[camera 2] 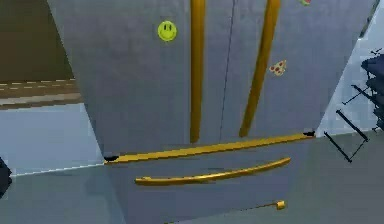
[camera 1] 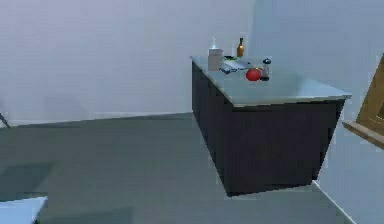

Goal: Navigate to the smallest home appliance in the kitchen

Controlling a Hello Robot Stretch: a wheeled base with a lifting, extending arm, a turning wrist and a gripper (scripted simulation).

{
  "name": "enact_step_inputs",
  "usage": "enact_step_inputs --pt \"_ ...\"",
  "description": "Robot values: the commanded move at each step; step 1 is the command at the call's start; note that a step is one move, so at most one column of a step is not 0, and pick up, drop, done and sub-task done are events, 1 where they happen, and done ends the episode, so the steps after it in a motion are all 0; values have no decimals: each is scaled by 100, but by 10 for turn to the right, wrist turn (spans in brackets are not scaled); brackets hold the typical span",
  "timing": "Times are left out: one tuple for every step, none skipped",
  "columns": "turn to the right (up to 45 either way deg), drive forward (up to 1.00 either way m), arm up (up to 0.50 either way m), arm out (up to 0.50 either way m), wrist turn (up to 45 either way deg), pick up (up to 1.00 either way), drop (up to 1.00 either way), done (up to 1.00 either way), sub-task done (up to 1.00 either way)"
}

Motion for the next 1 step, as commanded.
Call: enact_step_inputs --pt "0 90 0 0 0 0 0 0 0"
